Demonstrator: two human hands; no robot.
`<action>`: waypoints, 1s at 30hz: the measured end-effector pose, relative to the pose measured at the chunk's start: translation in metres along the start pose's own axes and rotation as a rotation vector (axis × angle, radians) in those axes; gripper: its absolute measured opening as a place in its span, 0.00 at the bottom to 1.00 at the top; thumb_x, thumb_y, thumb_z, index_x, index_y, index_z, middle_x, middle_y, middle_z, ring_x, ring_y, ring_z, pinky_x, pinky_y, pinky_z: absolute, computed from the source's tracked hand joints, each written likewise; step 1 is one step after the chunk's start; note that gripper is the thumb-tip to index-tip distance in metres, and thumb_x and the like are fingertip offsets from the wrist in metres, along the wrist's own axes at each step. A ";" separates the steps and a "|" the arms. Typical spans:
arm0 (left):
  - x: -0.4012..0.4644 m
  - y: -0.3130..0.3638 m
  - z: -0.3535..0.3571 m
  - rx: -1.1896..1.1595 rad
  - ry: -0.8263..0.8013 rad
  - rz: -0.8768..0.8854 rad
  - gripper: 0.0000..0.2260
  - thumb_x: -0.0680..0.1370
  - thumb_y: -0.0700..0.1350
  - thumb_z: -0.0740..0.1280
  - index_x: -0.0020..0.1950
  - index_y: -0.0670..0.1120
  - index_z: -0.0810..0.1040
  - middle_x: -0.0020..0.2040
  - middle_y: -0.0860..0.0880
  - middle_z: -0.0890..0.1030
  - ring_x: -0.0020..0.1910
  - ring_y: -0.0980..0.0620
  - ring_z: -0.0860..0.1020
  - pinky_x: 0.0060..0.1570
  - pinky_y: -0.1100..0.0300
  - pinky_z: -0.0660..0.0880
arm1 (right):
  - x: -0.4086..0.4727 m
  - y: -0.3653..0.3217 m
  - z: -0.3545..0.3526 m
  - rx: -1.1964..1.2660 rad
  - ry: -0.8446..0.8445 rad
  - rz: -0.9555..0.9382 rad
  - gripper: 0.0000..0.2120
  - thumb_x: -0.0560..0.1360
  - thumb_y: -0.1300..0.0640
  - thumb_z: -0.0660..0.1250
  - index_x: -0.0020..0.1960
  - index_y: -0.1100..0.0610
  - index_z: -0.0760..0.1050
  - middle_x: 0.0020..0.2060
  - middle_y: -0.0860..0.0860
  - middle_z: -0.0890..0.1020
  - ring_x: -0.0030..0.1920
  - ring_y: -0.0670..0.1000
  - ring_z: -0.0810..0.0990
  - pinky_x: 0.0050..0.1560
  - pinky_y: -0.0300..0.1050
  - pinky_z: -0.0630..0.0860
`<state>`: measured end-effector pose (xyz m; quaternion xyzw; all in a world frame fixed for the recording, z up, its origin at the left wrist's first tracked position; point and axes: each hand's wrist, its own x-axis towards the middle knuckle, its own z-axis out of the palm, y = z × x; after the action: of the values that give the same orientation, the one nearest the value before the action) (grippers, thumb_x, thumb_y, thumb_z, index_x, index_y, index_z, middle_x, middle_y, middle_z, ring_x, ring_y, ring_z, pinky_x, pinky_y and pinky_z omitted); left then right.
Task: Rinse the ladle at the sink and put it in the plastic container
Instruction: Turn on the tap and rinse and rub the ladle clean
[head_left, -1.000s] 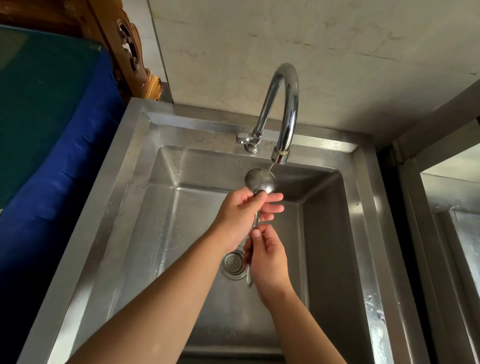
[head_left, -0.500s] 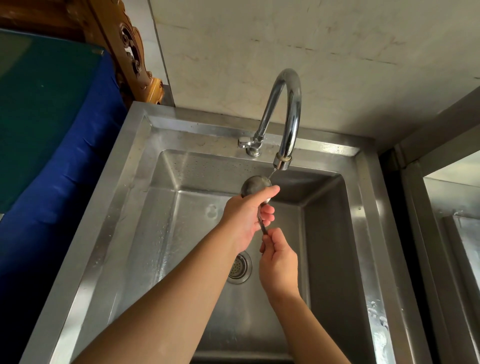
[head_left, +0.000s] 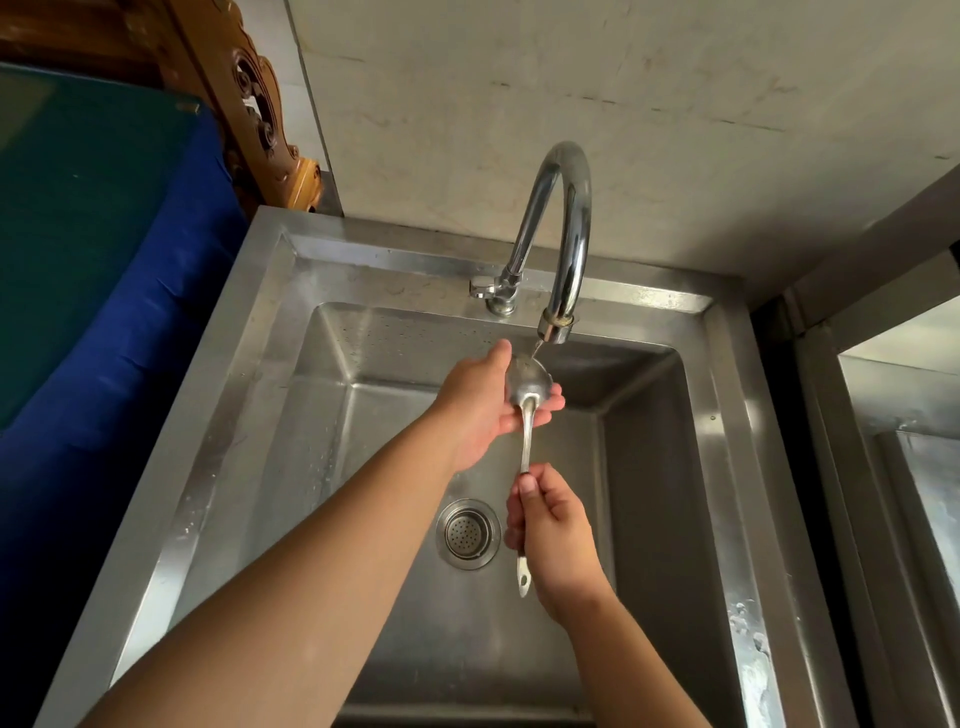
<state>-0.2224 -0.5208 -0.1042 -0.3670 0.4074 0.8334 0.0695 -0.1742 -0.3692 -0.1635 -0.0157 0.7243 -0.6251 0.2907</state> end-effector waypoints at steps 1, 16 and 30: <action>-0.001 0.002 -0.002 -0.044 -0.037 -0.004 0.21 0.87 0.51 0.55 0.58 0.33 0.76 0.50 0.32 0.86 0.49 0.39 0.87 0.42 0.52 0.85 | 0.000 0.001 -0.004 0.022 -0.018 0.015 0.19 0.84 0.63 0.56 0.36 0.53 0.71 0.28 0.48 0.70 0.28 0.46 0.65 0.29 0.40 0.66; 0.005 0.014 -0.010 0.198 -0.138 0.212 0.15 0.70 0.27 0.75 0.52 0.41 0.82 0.42 0.47 0.88 0.41 0.54 0.87 0.41 0.62 0.82 | 0.004 0.002 -0.024 -0.094 0.153 -0.014 0.16 0.83 0.60 0.58 0.36 0.53 0.71 0.29 0.46 0.73 0.30 0.47 0.69 0.34 0.45 0.69; 0.011 -0.001 -0.010 0.903 0.383 0.590 0.26 0.58 0.65 0.79 0.49 0.53 0.80 0.42 0.59 0.81 0.40 0.65 0.77 0.35 0.74 0.66 | -0.002 -0.007 0.011 -0.386 0.344 -0.083 0.13 0.83 0.57 0.57 0.40 0.49 0.70 0.26 0.45 0.74 0.27 0.43 0.68 0.27 0.34 0.66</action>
<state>-0.2239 -0.5292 -0.1160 -0.3162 0.8136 0.4794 -0.0913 -0.1696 -0.3798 -0.1568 0.0058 0.8676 -0.4802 0.1288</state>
